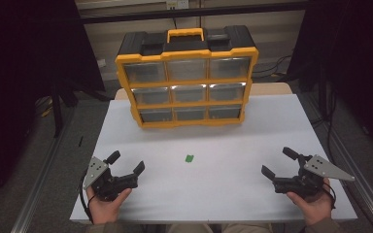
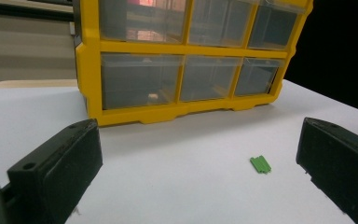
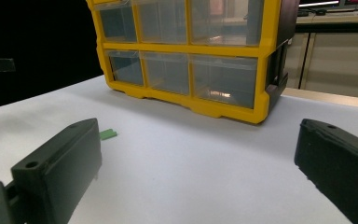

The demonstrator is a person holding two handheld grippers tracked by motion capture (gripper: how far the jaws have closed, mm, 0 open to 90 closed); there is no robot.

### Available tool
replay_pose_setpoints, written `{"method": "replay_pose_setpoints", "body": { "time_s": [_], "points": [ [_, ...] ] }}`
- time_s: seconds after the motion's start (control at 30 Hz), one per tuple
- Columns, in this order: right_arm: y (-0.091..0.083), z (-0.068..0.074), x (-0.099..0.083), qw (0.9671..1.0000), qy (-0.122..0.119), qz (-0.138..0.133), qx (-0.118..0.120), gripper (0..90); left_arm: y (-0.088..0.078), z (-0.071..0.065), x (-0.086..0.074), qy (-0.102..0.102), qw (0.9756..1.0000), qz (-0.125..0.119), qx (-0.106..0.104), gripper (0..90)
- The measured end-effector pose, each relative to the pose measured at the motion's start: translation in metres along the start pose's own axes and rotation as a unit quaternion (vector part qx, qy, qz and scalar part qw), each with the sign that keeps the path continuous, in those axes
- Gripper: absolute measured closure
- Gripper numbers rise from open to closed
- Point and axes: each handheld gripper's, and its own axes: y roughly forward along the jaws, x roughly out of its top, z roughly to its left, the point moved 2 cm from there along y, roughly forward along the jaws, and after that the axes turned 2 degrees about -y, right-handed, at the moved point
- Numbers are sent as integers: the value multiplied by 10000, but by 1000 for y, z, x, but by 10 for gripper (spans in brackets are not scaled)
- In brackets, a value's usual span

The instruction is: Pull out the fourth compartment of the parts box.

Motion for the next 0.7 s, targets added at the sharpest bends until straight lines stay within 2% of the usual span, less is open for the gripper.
{"method": "replay_pose_setpoints", "body": {
  "time_s": [0.27,0.3,0.4,0.53,0.7],
  "points": [
    [3,1,0,10000,-72,16,7,4,6,-1,-2,1,9999,68,85,1],
    [3,1,0,10000,-87,19,-22,7,8,-1,-2,20,9998,116,147,1],
    [4,2,0,9999,-105,18,-37,6,11,-2,0,-70,9998,102,141,1],
    [3,2,0,9999,-124,16,31,7,22,-1,4,-55,9996,97,260,1],
    [5,2,-1,9999,-100,69,3,8,28,1,3,-63,9991,163,384,1]
  ]
}}
